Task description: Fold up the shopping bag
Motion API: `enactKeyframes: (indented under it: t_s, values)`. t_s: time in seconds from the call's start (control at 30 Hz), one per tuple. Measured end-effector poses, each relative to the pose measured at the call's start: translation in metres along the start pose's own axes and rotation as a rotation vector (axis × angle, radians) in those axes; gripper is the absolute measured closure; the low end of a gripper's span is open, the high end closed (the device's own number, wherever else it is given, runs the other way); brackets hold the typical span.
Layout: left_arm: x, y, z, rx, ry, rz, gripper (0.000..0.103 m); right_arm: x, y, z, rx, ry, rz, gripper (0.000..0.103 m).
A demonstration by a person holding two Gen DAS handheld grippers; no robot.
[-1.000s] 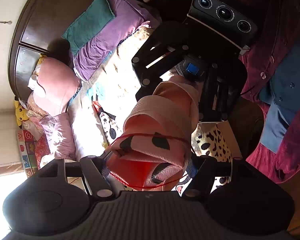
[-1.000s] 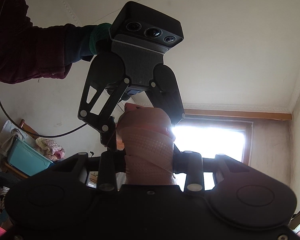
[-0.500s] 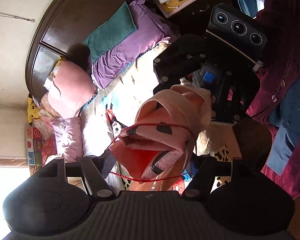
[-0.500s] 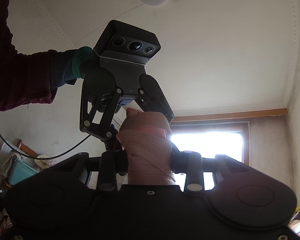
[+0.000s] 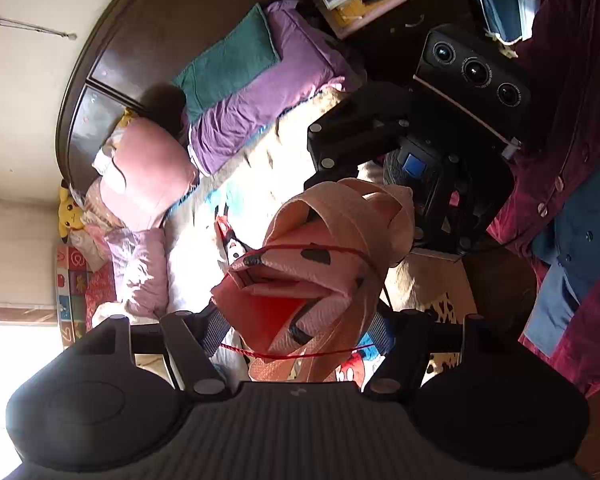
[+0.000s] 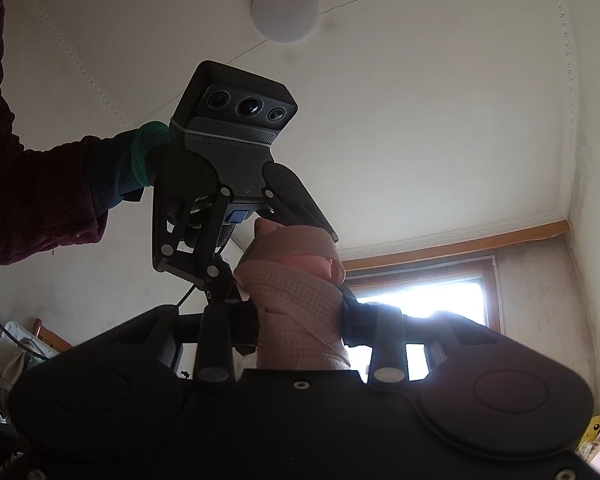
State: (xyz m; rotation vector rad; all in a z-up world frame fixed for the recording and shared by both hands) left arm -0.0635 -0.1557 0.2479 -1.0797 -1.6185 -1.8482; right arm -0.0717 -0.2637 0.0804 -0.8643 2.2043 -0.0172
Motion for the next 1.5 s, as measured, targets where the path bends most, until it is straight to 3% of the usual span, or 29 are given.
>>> enactKeyframes:
  t_s: [0.17, 0.33, 0.47, 0.77, 0.9, 1.1, 1.23, 1.37, 1.5]
  values:
    - [0.002, -0.014, -0.007, -0.152, 0.148, -0.015, 0.035, -0.008, 0.006, 0.000, 0.067, 0.011, -0.024, 0.069]
    - [0.011, -0.019, -0.002, -0.211, 0.153, -0.012, 0.035, -0.013, 0.003, -0.001, 0.091, 0.009, -0.055, 0.070]
    - [0.009, -0.015, -0.001, -0.178, 0.191, -0.018, 0.035, -0.022, 0.006, -0.001, 0.138, 0.029, -0.052, 0.070]
    - [0.000, 0.000, -0.008, 0.026, 0.245, -0.140, 0.035, -0.033, 0.014, -0.006, 0.237, 0.051, 0.012, 0.074]
    - [-0.005, -0.004, -0.011, -0.008, 0.257, -0.222, 0.035, -0.037, 0.016, -0.006, 0.270, 0.038, 0.022, 0.079]
    - [0.014, 0.003, -0.006, 0.060, 0.075, -0.234, 0.034, -0.029, 0.002, -0.004, 0.198, 0.008, 0.036, 0.083]
    - [0.003, 0.011, 0.004, 0.035, 0.004, -0.247, 0.035, -0.034, -0.004, 0.004, 0.176, -0.002, 0.051, 0.083]
    - [-0.022, 0.020, 0.029, 0.010, -0.068, -0.149, 0.036, -0.042, -0.010, 0.030, 0.155, 0.035, 0.022, 0.083]
    - [-0.049, 0.027, 0.060, -0.037, -0.155, -0.013, 0.035, -0.042, -0.001, 0.055, 0.220, 0.095, -0.075, 0.083]
Point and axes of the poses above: each gripper's, at about its wrist camera, not at the fingertips, and x roughly against the way its jaws point, y to its left, z to its underside, the point moved 1 cm from there along -x, roughly the way its jaws point, and after that the axes turned 2 degrees about -y, right-handed, at the moved point
